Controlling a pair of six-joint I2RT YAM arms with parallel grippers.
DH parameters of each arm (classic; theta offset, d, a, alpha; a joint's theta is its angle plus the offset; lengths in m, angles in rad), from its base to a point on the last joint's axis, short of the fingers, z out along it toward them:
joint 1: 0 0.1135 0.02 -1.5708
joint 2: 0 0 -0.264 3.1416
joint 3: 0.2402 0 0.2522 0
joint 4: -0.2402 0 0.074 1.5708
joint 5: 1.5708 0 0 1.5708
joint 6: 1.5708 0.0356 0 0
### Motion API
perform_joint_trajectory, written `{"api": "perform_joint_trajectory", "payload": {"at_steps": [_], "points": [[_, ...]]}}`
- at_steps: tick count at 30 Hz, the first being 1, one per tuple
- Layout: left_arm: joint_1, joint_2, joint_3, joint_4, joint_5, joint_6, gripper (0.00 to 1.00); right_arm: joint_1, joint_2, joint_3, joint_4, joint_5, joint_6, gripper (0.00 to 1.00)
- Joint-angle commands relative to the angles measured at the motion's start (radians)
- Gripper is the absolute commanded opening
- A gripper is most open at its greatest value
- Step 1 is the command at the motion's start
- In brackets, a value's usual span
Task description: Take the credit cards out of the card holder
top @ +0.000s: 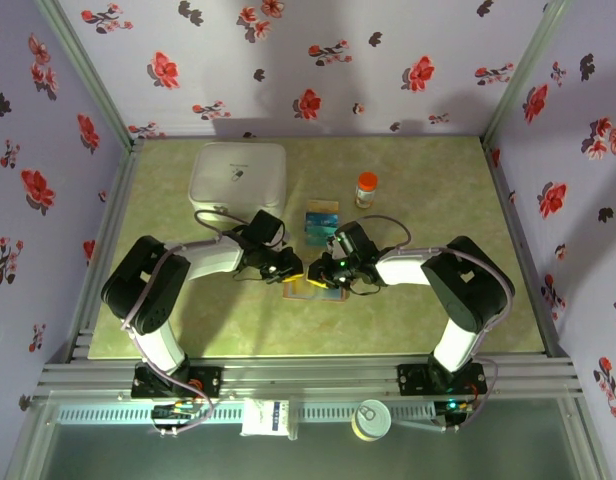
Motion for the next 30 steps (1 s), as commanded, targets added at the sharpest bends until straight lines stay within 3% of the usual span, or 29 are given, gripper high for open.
{"api": "perform_joint_trajectory", "payload": {"at_steps": [1, 5, 15, 22, 30], "points": [[-0.007, 0.000, -0.003, 0.020, 0.019, -0.019, 0.14, -0.007, -0.015, -0.020, -0.005, -0.010, 0.020, 0.21], [-0.007, -0.032, 0.005, 0.004, 0.018, -0.021, 0.14, -0.007, -0.109, -0.004, -0.063, 0.017, 0.011, 0.25], [-0.053, -0.048, 0.077, -0.033, 0.019, -0.026, 0.24, -0.027, -0.337, 0.090, -0.475, 0.260, -0.122, 0.29], [-0.119, 0.035, 0.157, -0.028, 0.016, -0.037, 0.38, -0.055, -0.446, 0.100, -0.597, 0.311, -0.159, 0.29], [-0.185, 0.162, 0.260, -0.036, 0.025, -0.032, 0.46, -0.075, -0.529, 0.092, -0.652, 0.331, -0.167, 0.31]]}}
